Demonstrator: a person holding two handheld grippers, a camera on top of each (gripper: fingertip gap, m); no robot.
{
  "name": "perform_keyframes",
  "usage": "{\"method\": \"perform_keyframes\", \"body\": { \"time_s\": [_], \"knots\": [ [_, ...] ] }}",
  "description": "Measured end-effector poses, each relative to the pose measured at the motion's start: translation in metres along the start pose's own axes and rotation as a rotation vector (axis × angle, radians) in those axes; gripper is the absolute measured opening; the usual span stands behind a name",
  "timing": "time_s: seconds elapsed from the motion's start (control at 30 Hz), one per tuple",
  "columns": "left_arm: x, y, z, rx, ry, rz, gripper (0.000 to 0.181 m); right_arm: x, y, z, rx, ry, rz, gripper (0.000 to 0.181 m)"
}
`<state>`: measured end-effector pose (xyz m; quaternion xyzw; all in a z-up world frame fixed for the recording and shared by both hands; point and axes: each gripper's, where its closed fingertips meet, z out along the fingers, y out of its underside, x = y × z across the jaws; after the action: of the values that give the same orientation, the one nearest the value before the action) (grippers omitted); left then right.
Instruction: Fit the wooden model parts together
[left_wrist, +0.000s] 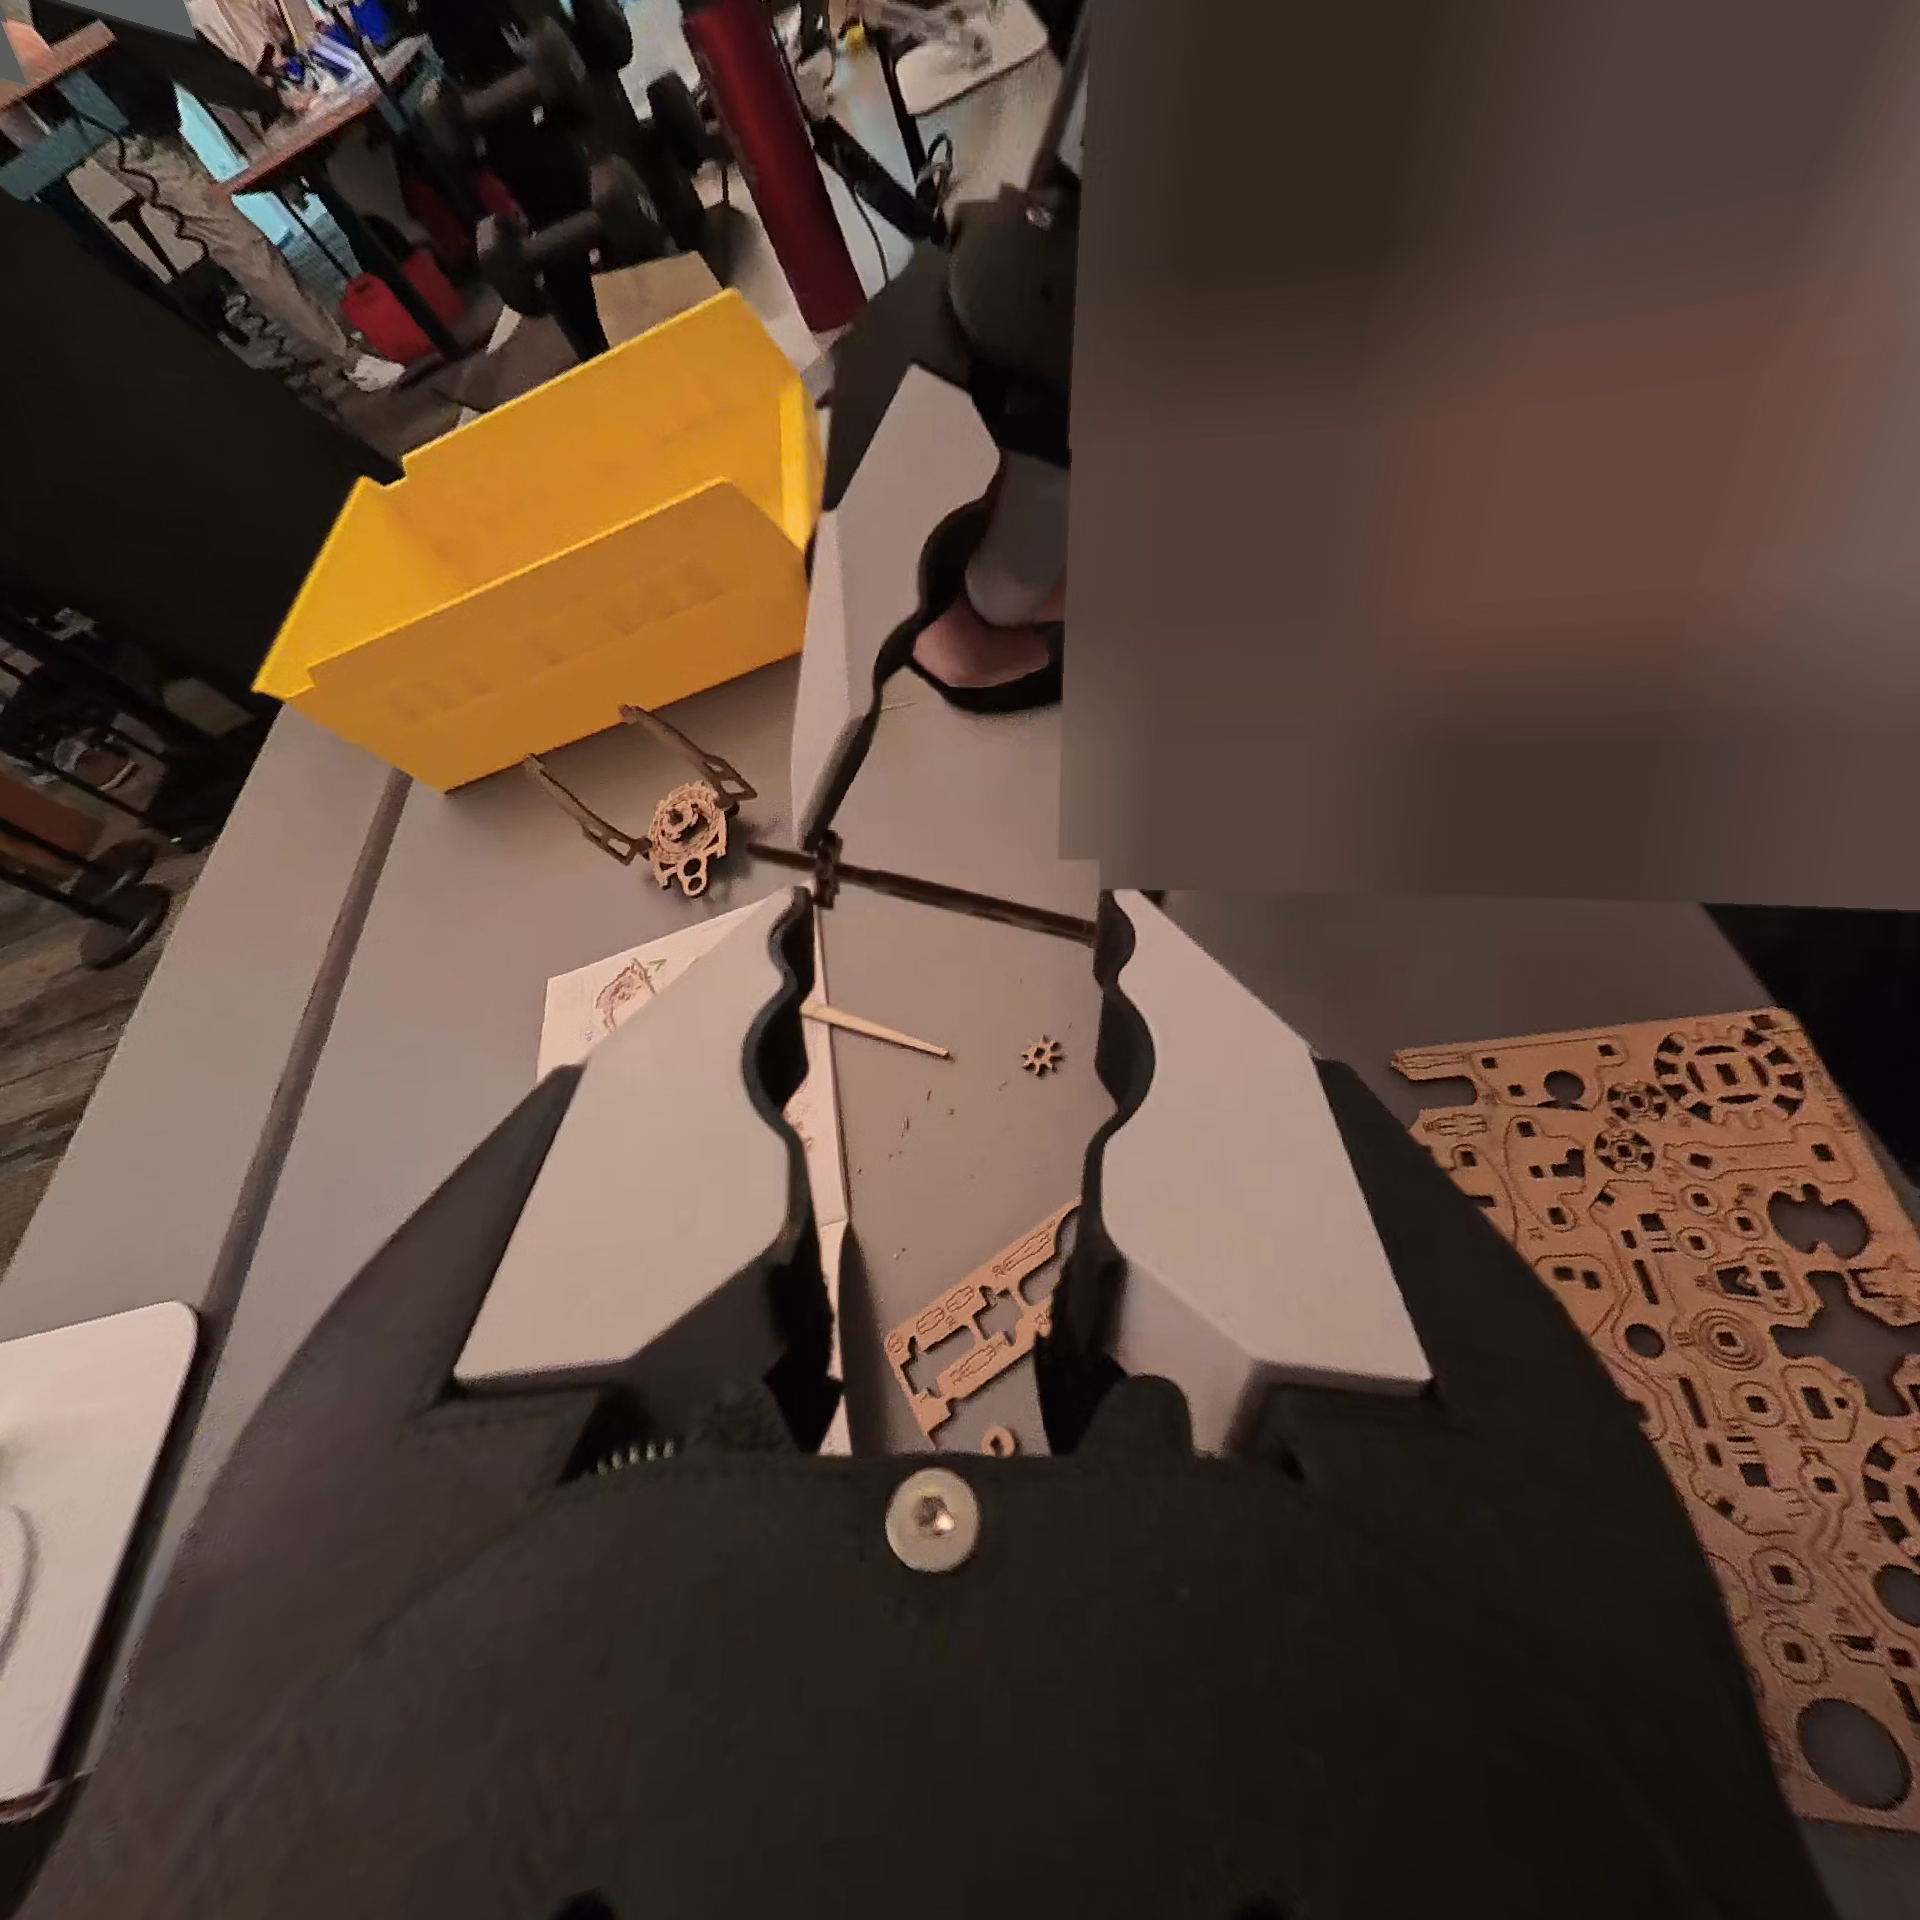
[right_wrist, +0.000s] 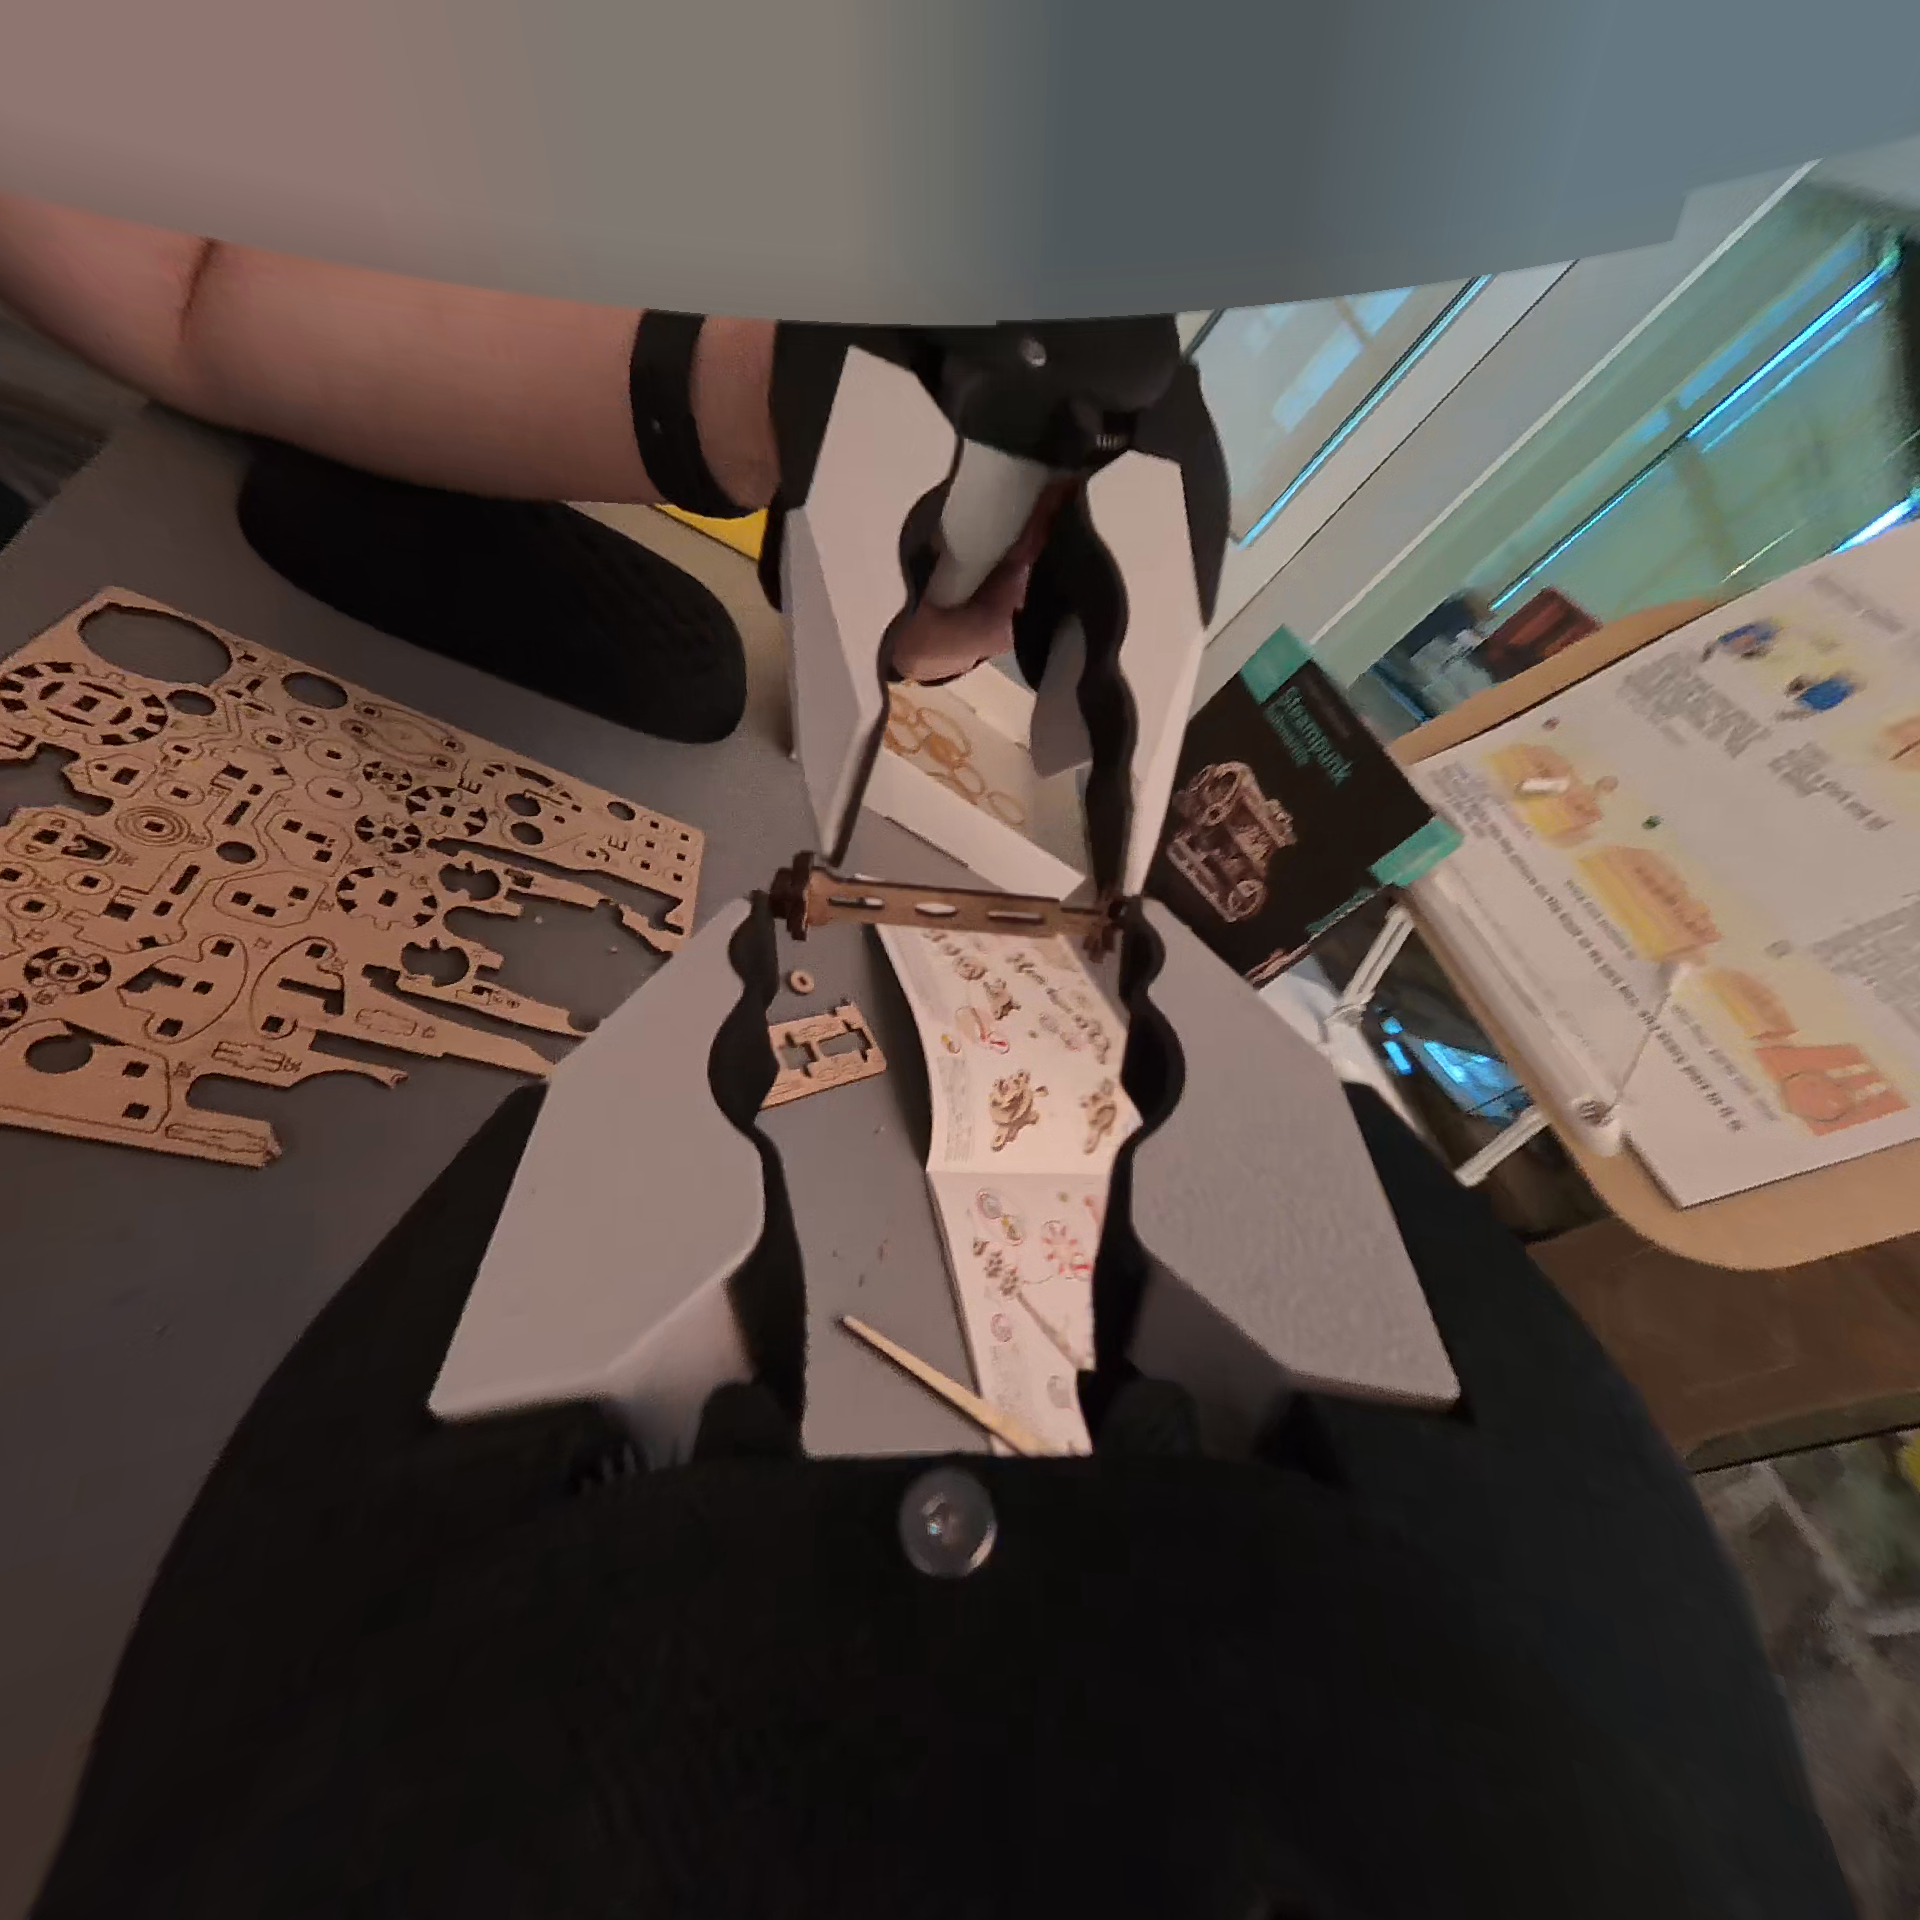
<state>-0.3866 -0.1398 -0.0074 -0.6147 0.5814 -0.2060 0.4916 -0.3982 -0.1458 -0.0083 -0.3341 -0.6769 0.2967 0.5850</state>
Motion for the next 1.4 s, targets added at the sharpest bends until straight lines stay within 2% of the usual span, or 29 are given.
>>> {"method": "perform_keyframes", "body": {
  "time_s": [0.1, 0.2, 0.37, 0.43, 0.6, 0.63, 0.7, 0.73, 0.83, 0.87, 0.97, 1.23, 1.4],
  "knots": [
    [-0.002, -0.004, -0.003, 0.066, 0.039, -0.083, 0.054, 0.004, -0.006, -0.004, 0.021, 0.042, -0.051, 0.065],
    [-0.005, -0.006, -0.004, 0.148, 0.118, -0.248, 0.061, 0.006, -0.012, -0.007, 0.044, 0.06, -0.068, 0.064],
    [-0.005, -0.026, -0.012, 0.408, 0.401, -0.639, 0.054, 0.009, -0.02, -0.012, 0.078, 0.096, -0.11, 0.064],
    [-0.005, -0.028, -0.012, 0.45, 0.457, -0.716, 0.047, 0.01, -0.023, -0.013, 0.097, 0.112, -0.127, 0.064],
    [0.001, -0.032, -0.002, 0.437, 0.47, -0.746, 0.044, 0.01, -0.029, -0.016, 0.128, 0.136, -0.176, 0.065],
    [0.003, -0.033, 0.0, 0.443, 0.487, -0.766, 0.038, 0.01, -0.029, -0.016, 0.129, 0.141, -0.179, 0.065],
    [0.007, -0.033, 0.002, 0.446, 0.517, -0.771, 0.009, 0.009, -0.03, -0.015, 0.135, 0.138, -0.182, 0.065],
    [0.007, -0.033, 0.002, 0.449, 0.516, -0.784, 0.007, 0.01, -0.028, -0.014, 0.127, 0.139, -0.181, 0.066],
    [0.004, -0.03, 0.006, 0.43, 0.482, -0.794, 0.005, 0.01, -0.03, -0.014, 0.153, 0.135, -0.147, 0.067],
    [0.004, -0.029, 0.007, 0.422, 0.482, -0.799, 0.005, 0.012, -0.031, -0.013, 0.161, 0.141, -0.126, 0.074],
    [0.007, -0.025, 0.014, 0.38, 0.478, -0.834, 0.005, 0.01, -0.025, -0.008, 0.125, 0.127, -0.102, 0.078],
    [0.01, -0.017, 0.016, 0.282, 0.487, -0.889, 0.005, 0.002, -0.018, -0.003, 0.036, 0.13, -0.234, 0.074],
    [0.014, 0.004, 0.023, 0.125, 0.447, -0.901, 0.005, -0.005, -0.006, 0.004, -0.031, 0.083, -0.245, 0.08]
  ]
}}
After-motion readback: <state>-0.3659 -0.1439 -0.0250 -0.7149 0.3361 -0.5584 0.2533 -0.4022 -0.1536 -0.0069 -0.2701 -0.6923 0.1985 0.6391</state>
